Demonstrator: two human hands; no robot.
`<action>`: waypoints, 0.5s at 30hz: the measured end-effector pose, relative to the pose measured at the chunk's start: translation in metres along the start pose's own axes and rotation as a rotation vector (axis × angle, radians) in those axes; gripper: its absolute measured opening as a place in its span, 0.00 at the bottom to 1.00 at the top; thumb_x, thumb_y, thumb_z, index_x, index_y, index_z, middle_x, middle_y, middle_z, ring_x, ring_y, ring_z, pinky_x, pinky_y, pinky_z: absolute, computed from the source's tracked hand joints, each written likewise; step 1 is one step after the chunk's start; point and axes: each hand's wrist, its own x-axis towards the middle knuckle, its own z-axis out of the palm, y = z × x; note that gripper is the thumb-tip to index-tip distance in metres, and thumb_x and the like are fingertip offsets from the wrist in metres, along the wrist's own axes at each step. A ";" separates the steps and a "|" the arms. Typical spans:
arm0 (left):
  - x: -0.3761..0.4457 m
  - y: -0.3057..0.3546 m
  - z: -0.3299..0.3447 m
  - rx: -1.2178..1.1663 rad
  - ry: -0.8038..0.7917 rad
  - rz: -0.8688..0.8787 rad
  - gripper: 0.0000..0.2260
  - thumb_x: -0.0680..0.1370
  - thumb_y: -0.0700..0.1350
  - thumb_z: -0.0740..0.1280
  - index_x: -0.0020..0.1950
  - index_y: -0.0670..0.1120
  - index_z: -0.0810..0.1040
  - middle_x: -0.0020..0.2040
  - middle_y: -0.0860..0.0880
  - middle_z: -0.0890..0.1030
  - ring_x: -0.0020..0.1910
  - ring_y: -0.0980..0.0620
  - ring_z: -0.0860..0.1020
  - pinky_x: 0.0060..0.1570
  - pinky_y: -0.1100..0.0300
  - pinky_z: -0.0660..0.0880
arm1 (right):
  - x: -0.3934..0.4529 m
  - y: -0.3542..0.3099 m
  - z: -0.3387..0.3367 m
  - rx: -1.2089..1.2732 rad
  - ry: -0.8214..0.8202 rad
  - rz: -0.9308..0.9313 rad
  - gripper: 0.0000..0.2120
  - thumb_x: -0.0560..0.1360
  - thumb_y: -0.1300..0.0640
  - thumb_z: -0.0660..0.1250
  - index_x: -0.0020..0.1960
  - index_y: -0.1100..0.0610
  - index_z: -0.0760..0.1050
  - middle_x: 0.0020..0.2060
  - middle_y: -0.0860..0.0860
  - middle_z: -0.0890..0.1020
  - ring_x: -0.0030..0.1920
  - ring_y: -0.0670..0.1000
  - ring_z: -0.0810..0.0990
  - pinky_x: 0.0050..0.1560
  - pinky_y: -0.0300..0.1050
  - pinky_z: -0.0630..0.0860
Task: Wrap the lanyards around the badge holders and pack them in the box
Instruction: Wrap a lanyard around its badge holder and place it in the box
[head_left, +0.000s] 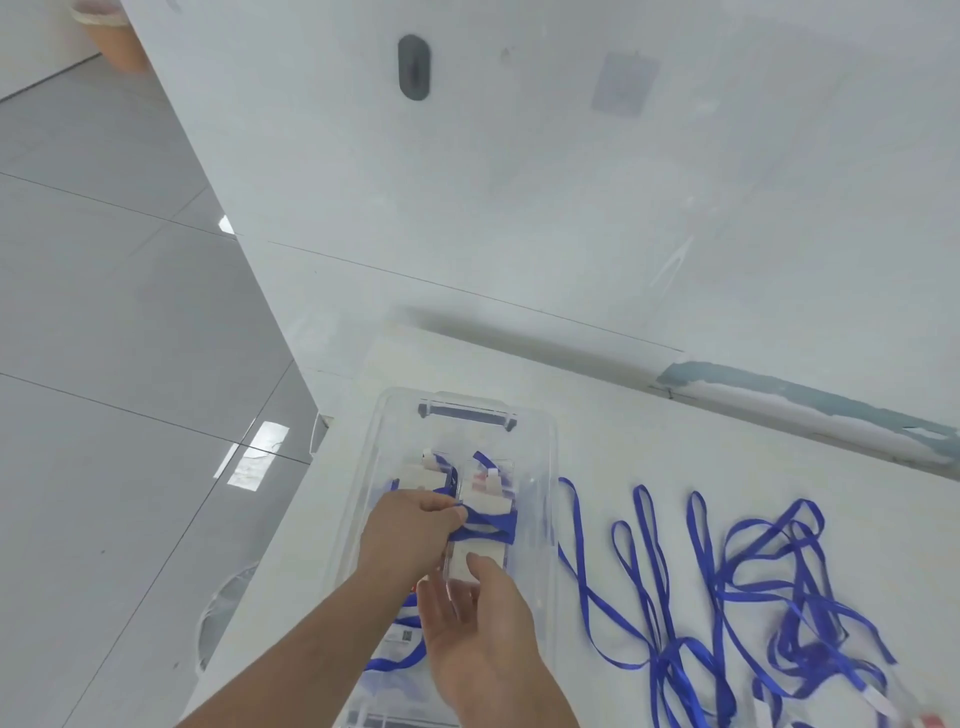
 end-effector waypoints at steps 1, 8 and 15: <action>0.003 -0.005 0.003 0.020 0.006 -0.019 0.03 0.75 0.48 0.73 0.47 0.52 0.85 0.43 0.51 0.85 0.43 0.49 0.84 0.52 0.49 0.81 | 0.002 0.001 -0.001 0.002 0.006 0.009 0.15 0.77 0.63 0.68 0.62 0.63 0.74 0.52 0.62 0.78 0.46 0.60 0.82 0.38 0.51 0.82; 0.014 -0.030 0.019 0.170 0.032 -0.060 0.05 0.76 0.50 0.71 0.47 0.50 0.85 0.39 0.53 0.83 0.41 0.52 0.82 0.49 0.53 0.81 | 0.005 -0.001 0.003 0.059 0.079 0.026 0.16 0.76 0.61 0.70 0.63 0.59 0.72 0.59 0.61 0.76 0.54 0.60 0.79 0.48 0.54 0.79; 0.020 -0.033 0.026 0.442 0.068 -0.045 0.10 0.78 0.54 0.67 0.46 0.50 0.83 0.39 0.53 0.82 0.40 0.56 0.79 0.45 0.61 0.78 | 0.011 -0.004 0.001 0.057 0.103 0.017 0.12 0.74 0.60 0.72 0.56 0.58 0.74 0.50 0.60 0.78 0.58 0.61 0.78 0.56 0.57 0.79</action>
